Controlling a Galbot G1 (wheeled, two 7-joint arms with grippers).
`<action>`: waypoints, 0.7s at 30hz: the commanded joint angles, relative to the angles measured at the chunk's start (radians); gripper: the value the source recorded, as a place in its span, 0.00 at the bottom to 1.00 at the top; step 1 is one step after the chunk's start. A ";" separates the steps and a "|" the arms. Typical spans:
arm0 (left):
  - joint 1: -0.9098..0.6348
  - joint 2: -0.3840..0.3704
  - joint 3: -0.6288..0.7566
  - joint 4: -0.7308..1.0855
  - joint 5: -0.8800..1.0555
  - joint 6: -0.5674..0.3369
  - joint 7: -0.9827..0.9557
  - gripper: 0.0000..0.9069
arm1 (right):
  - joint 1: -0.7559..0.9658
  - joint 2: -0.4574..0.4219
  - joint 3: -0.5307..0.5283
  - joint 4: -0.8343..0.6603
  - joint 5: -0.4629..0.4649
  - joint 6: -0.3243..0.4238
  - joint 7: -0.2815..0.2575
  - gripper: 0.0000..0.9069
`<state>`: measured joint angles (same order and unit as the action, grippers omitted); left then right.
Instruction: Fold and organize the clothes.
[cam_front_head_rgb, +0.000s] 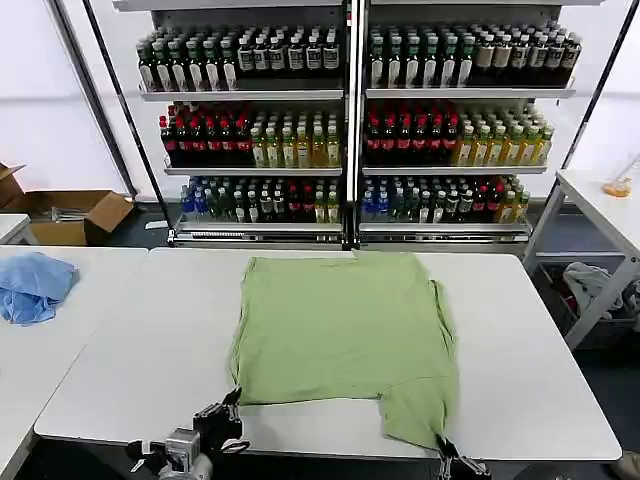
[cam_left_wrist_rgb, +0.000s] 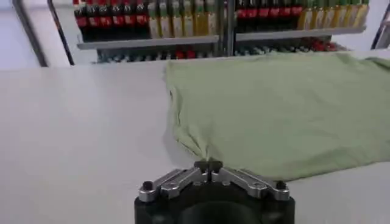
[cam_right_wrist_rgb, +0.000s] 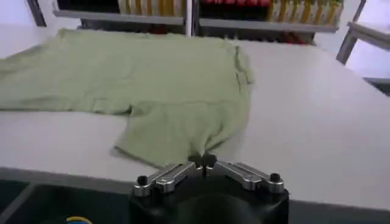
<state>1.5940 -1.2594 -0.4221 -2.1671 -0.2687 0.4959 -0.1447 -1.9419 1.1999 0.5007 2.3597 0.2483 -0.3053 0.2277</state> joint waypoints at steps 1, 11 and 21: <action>0.066 0.020 -0.086 -0.160 -0.070 -0.008 0.005 0.03 | -0.036 -0.024 0.069 0.094 0.018 0.030 -0.001 0.00; 0.021 0.061 -0.107 -0.164 -0.103 -0.006 0.016 0.03 | 0.107 -0.057 0.090 0.081 0.085 0.027 0.017 0.00; -0.139 0.093 -0.036 -0.003 -0.076 -0.009 0.017 0.03 | 0.407 -0.165 0.011 -0.106 0.143 0.019 0.028 0.00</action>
<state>1.5775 -1.1872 -0.4867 -2.2679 -0.3430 0.4892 -0.1271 -1.7128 1.0897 0.5315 2.3356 0.3596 -0.2916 0.2550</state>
